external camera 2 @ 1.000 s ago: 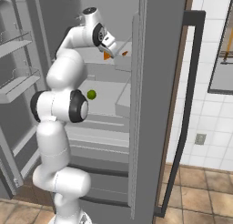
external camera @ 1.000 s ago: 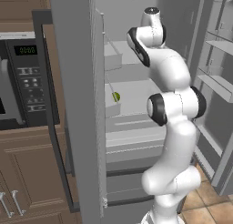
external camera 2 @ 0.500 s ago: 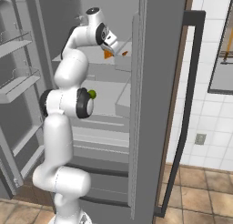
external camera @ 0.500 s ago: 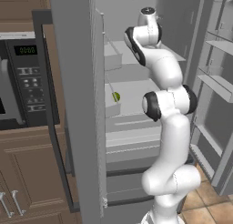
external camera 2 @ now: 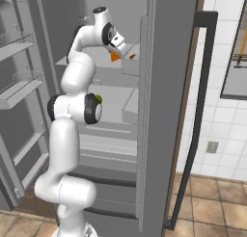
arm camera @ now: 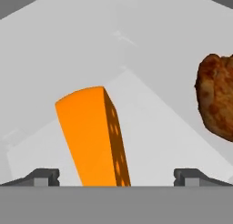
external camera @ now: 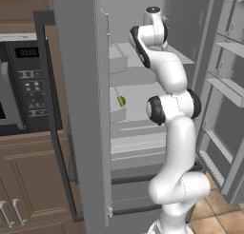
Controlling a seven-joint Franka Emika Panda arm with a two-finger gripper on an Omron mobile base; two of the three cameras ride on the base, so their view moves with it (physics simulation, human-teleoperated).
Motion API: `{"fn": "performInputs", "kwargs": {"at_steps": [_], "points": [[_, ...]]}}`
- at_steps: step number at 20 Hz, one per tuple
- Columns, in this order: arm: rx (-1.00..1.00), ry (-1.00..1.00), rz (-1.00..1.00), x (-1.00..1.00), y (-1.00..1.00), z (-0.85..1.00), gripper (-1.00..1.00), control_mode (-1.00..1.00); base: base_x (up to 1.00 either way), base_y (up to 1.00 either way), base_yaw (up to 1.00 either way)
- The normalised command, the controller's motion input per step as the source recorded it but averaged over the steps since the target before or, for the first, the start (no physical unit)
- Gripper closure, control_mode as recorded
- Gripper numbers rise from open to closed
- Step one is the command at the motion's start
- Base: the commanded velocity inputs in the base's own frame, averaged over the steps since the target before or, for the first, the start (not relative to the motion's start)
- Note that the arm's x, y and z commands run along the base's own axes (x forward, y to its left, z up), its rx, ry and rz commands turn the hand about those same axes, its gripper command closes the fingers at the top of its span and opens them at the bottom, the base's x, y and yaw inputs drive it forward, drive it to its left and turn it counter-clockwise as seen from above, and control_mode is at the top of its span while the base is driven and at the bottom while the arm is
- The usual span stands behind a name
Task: Take the cheese, chicken drumstick, and lime from the fridge and place them on the plate on the dining counter to create an appetizer plate.
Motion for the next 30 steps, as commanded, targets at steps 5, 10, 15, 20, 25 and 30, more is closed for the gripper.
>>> {"fn": "performInputs", "kwargs": {"at_steps": [5, 10, 15, 20, 25, 30], "points": [[0.0, 0.0, 0.0, 0.0, 0.0, -0.43, 1.0, -1.0, 0.0, 0.0, 0.0], [0.0, -0.05, 0.0, 0.06, 0.0, -0.24, 1.0, -1.0, 0.0, 0.0, 0.0], [0.0, -0.09, 0.03, 0.13, -0.02, -0.15, 1.0, -1.0, 0.0, 0.0, 0.0], [0.0, -0.03, 0.01, 0.0, 0.0, -0.34, 1.0, -1.0, 0.0, 0.0, 0.0], [0.0, -0.11, 0.01, -0.23, 0.0, -0.65, 1.0, -1.0, 0.0, 0.0, 0.0], [-0.02, -0.17, 0.01, -0.29, 0.0, -0.74, 1.0, -1.0, 0.0, 0.0, 0.0]]}}
